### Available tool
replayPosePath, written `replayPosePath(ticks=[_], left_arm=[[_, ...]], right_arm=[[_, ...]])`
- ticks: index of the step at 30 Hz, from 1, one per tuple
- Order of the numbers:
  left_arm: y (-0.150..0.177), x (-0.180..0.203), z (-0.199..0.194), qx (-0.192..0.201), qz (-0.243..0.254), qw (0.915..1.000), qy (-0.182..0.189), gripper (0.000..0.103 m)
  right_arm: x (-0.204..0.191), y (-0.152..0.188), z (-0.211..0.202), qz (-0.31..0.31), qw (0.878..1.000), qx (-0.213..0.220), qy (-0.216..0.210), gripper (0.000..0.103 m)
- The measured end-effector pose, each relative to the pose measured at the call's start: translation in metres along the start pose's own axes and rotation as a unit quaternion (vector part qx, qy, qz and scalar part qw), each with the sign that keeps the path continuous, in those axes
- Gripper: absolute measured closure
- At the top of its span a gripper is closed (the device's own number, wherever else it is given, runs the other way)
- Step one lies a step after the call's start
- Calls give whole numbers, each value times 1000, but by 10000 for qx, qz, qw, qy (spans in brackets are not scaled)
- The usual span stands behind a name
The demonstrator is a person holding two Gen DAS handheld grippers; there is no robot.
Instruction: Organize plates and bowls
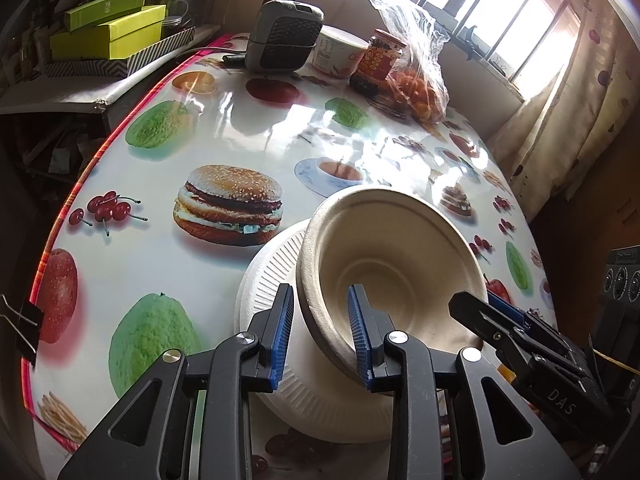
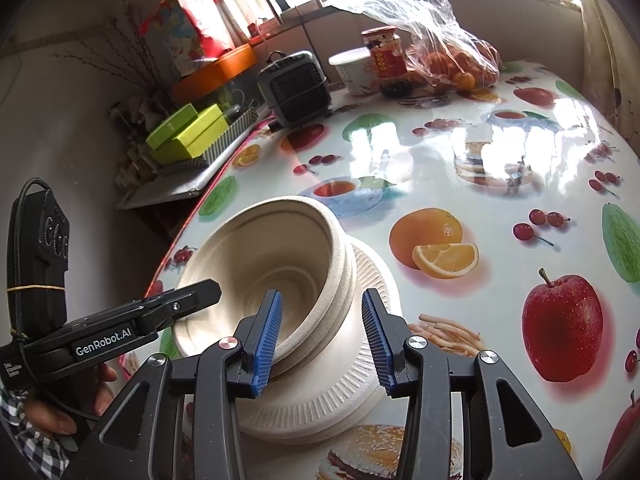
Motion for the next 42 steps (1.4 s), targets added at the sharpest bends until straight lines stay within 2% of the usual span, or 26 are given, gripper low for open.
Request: replayPosePath(ticks=[4, 12, 16, 22, 25, 32, 38, 42], left_arm=[[0, 0, 0, 1, -12, 10000, 4, 68], [-1, 2, -2, 14, 8, 10000, 22, 67], [-3, 3, -4, 47, 10, 10000, 26, 61], [-2, 4, -7, 130, 55, 9999, -4, 61], [-3, 3, -11, 188, 63, 9998, -28, 52], [-2, 2, -23, 346, 56, 9994, -39, 52], [5, -6, -35, 586, 114, 9981, -178, 52], [12, -13, -43, 838, 293, 9949, -488, 52]], right_arm=[[0, -1, 0, -6, 10000, 8, -2, 61], [-1, 0, -2, -5, 10000, 19, -13, 55], [-3, -1, -3, -10, 10000, 50, -11, 52], [-5, -1, -6, -44, 9999, 99, -26, 48], [-7, 0, -9, -54, 9999, 147, -29, 46], [-10, 0, -19, -88, 9995, 290, -44, 45], [-14, 5, -33, -330, 9982, 496, 41, 45], [-14, 10, -45, -452, 9970, 615, 144, 45]])
Point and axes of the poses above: each gripper's, at about its wrist camera, not at the fingertips, and z roughly the way its jaws point, x to its right, y to its underside, the point moved 10 cm from there along z, roughly the way its jaws point, and after that the axes turned 11 degrees about -y, right-handed, at the moved point
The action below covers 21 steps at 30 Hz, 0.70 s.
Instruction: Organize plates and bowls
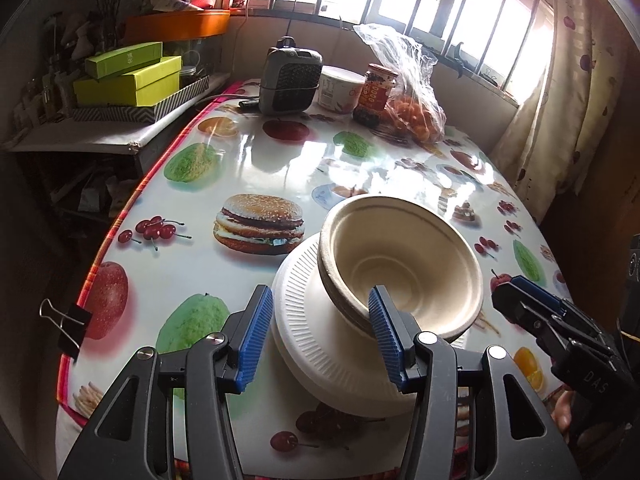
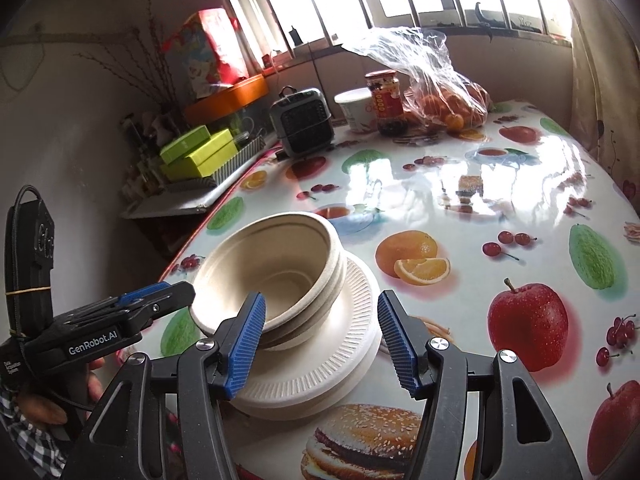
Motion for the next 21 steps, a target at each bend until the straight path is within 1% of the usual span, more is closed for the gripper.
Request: replayPosePath(ticks=[2, 4, 6, 11, 14, 21], left_arm=[[4, -3, -2, 19, 9, 10000, 28, 52], [9, -8, -4, 59, 42, 9999, -74, 52], [13, -11, -6, 90, 39, 9999, -122, 52], [23, -14, -12, 167, 61, 9998, -86, 52], [28, -18, -14, 240, 102, 9995, -185, 52], [48, -20, -10, 200, 197, 9993, -236, 52]], right_arm=[[1, 3, -6, -76, 9999, 44, 56, 44], [4, 8, -10, -95, 9998, 59, 140, 44], [6, 12, -13, -66, 9998, 66, 162, 44], [9, 23, -20, -45, 9997, 85, 222, 43], [8, 29, -21, -79, 9996, 66, 244, 43], [6, 43, -23, -173, 9993, 26, 343, 43]])
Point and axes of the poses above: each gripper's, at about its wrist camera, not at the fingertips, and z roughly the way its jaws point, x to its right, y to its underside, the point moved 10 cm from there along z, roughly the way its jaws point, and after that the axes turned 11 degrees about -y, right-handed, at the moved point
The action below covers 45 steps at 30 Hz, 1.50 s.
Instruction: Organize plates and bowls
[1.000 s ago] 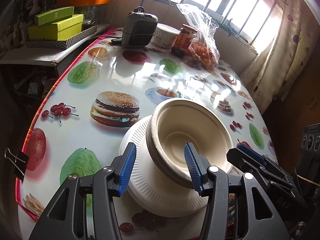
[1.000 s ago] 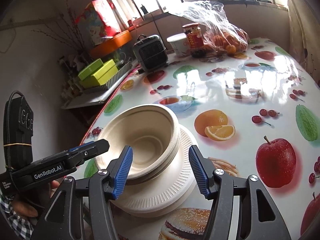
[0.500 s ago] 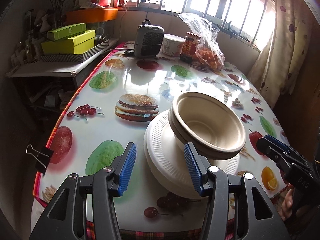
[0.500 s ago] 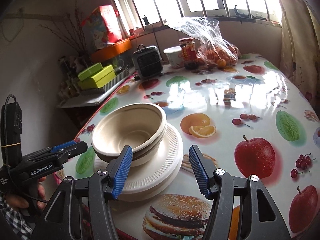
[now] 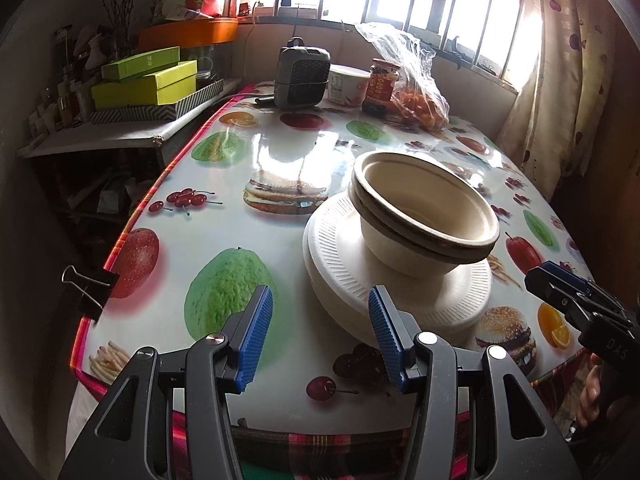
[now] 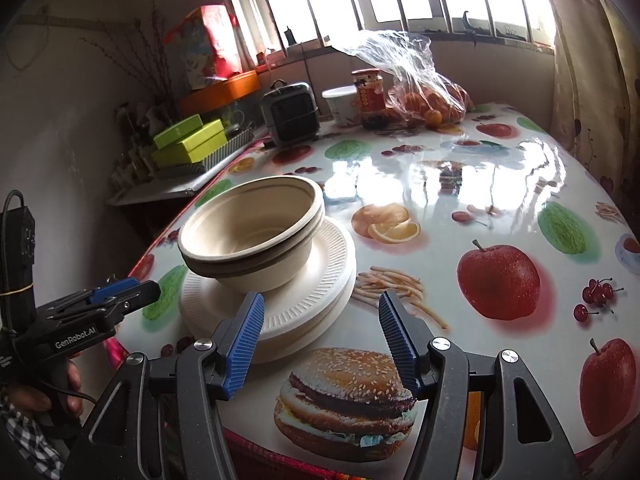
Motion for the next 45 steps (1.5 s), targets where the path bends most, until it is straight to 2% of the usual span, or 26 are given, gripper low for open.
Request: replayPosePath(ticks=[18, 20, 27, 29, 35, 45], left_arm=[[36, 1, 24, -357, 238, 9989, -187, 52], [40, 2, 26, -392, 257, 9987, -194, 52], [40, 3, 30, -338, 313, 9986, -266, 49], [39, 4, 30, -320, 306, 9987, -256, 44], [40, 5, 32, -261, 376, 9981, -424, 43], [39, 3, 34, -216, 338, 9978, -531, 42]], right_arm=[[11, 38, 16, -133, 9985, -419, 341, 40], [11, 41, 19, -114, 9983, -478, 310, 35], [13, 47, 28, -143, 9972, -615, 410, 32], [13, 48, 30, -192, 9968, -639, 438, 29], [15, 50, 34, -361, 9945, -672, 714, 20], [15, 52, 35, -460, 9930, -640, 875, 17]])
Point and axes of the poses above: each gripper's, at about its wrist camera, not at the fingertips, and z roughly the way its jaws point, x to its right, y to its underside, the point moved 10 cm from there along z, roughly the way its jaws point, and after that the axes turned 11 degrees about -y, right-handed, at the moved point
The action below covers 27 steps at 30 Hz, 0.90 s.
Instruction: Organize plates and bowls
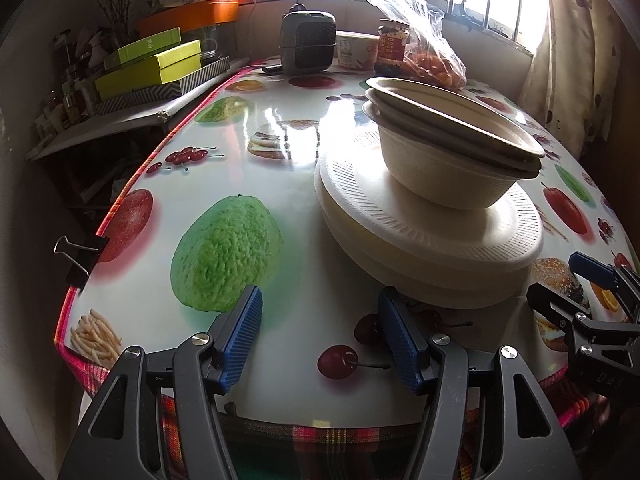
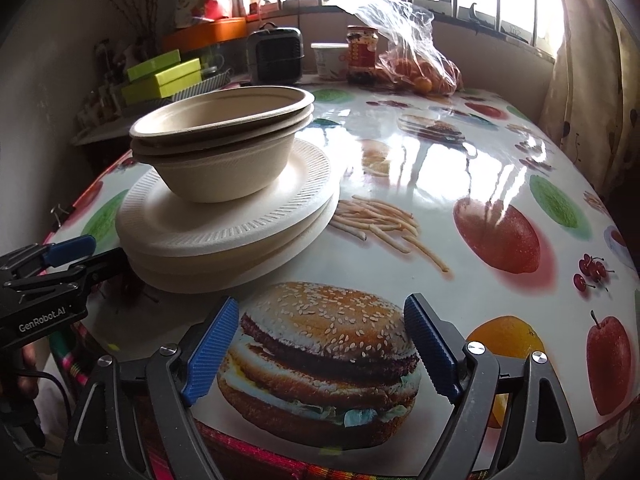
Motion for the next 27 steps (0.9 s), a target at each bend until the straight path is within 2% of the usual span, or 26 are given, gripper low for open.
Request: replayPosePath(ticks=[4, 27], left_arm=[[0, -1, 0, 24, -38, 10000, -62, 39], [0, -2, -1, 39, -66, 9999, -94, 38]], right_arm=[[-1, 1, -1, -2, 10000, 13, 64, 17], [-2, 3, -2, -27, 9999, 20, 105, 17]])
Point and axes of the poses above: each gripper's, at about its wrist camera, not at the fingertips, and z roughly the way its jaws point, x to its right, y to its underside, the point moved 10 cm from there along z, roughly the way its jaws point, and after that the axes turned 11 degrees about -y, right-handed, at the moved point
